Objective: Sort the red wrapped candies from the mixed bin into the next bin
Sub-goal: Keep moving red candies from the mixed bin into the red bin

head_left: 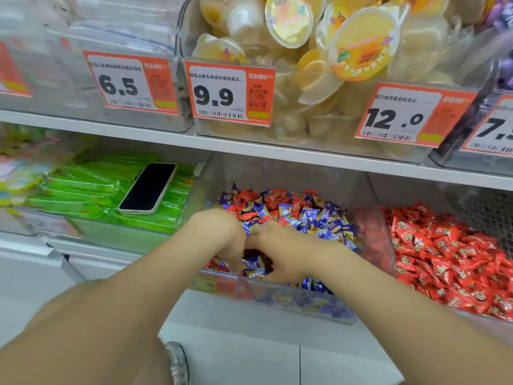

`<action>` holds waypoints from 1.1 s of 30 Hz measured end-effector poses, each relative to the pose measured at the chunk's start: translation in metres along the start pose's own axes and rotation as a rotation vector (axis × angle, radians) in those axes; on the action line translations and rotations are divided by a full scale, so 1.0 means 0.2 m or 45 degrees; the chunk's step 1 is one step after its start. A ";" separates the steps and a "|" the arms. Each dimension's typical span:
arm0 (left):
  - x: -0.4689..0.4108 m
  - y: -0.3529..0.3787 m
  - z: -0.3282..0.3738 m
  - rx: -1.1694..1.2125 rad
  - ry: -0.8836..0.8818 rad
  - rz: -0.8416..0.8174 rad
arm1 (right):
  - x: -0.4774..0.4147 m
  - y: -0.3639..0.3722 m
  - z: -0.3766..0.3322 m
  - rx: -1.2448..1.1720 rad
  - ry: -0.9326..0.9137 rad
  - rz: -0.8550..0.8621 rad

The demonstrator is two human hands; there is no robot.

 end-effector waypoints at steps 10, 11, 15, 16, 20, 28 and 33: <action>-0.16 0.10 -0.01 0.730 0.070 -0.103 | -0.08 0.08 -0.03 -0.211 0.265 0.152; -0.17 0.11 0.00 0.883 0.094 -0.080 | -0.06 0.07 -0.02 -0.262 0.298 0.186; -0.14 0.07 0.01 1.375 0.252 0.045 | 0.05 -0.05 0.05 -0.460 0.365 0.313; -0.13 0.04 0.02 1.455 0.314 0.137 | 0.09 -0.09 0.08 -0.477 0.391 0.364; -0.14 -0.04 0.07 1.634 0.543 0.461 | 0.24 -0.20 0.21 -0.446 0.538 0.589; -0.20 -0.09 0.12 0.839 0.569 0.694 | 0.44 -0.20 0.30 -0.257 0.658 0.369; -0.20 -0.09 0.11 1.007 0.574 0.724 | 0.45 -0.17 0.33 -0.226 0.685 0.462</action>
Point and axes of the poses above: each hand's wrist, its own x-axis away from the middle knuckle, its own y-axis out of the palm, z = x × y, the point moved 1 cm from there along -x, towards the middle knuckle, and after that the axes turned 4 degrees about x, right-handed, at the moved point
